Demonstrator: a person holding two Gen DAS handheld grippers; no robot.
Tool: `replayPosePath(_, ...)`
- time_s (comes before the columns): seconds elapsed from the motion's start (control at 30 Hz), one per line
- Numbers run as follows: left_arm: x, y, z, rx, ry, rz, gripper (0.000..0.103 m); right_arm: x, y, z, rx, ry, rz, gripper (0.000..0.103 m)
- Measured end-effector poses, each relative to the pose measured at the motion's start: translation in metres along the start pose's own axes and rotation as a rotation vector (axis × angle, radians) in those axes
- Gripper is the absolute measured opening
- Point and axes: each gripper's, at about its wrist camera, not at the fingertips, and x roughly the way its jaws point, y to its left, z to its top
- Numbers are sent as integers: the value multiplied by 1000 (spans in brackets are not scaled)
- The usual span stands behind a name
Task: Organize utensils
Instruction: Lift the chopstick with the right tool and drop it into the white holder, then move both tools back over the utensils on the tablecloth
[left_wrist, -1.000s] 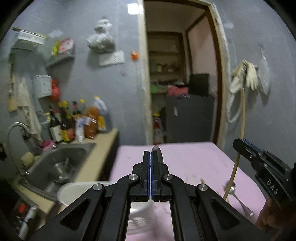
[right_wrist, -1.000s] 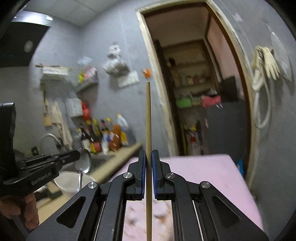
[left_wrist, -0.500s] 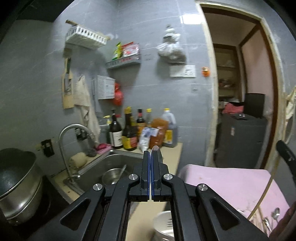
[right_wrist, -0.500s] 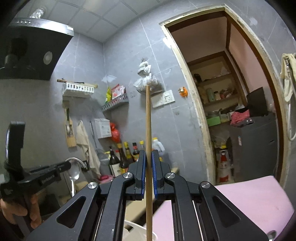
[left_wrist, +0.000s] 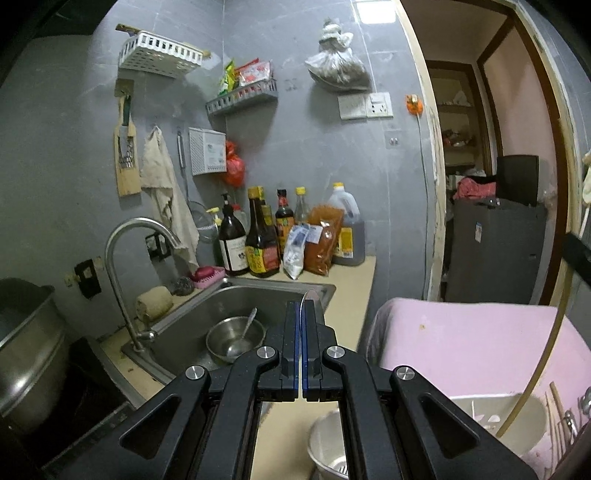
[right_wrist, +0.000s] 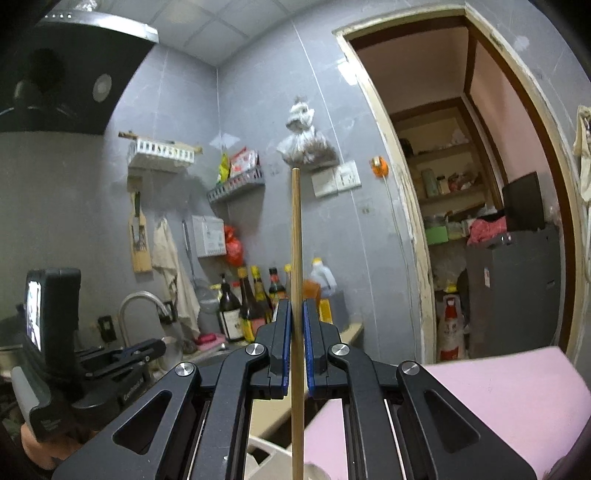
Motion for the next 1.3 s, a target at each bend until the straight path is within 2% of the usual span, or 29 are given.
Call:
replayPosePath(0.13,4,-3,-12,-6,4,-17,0,0,0,-14,0,36,-7,4)
replayPosePath(0.3,6,-1,-20,-53,18,-78,1,-4,3,-26,-10,67,-14,5)
replayPosePath(0.47,0,8,-28,-151,31,-181,1,-7,5,-33,-24,95,-15,5)
replayPosePath(0.73,-10,12,-22,-226,64,-313,5,-6,4,-42,-28,162,-9,5)
replayPosePath(0.83,-14,9,-20,-223,74,-334,5,-9,3,-41,-32,168,-6,7)
replayPosePath(0.9,-16,7,-20,-225,79,-350,8,-10,2,-40,-30,170,-5,10)
replayPosePath(0.97,-19,7,-20,-234,82,-365,18,-14,0,-38,-21,167,1,21)
replayPosePath(1.03,-24,5,-18,-244,72,-377,27,-18,-2,-34,-21,158,5,23)
replayPosePath(1.1,-28,4,-16,-247,60,-381,30,-23,-4,-28,-25,146,2,25)
replayPosePath(1.2,-36,1,-12,-253,52,-403,37,-32,-10,-18,-28,117,-6,41)
replayPosePath(1.27,-41,-2,-10,-260,39,-417,46,-40,-16,-11,-29,93,-17,53)
replayPosePath(1.3,-45,-4,-9,-259,31,-421,48,-45,-19,-7,-32,82,-25,56)
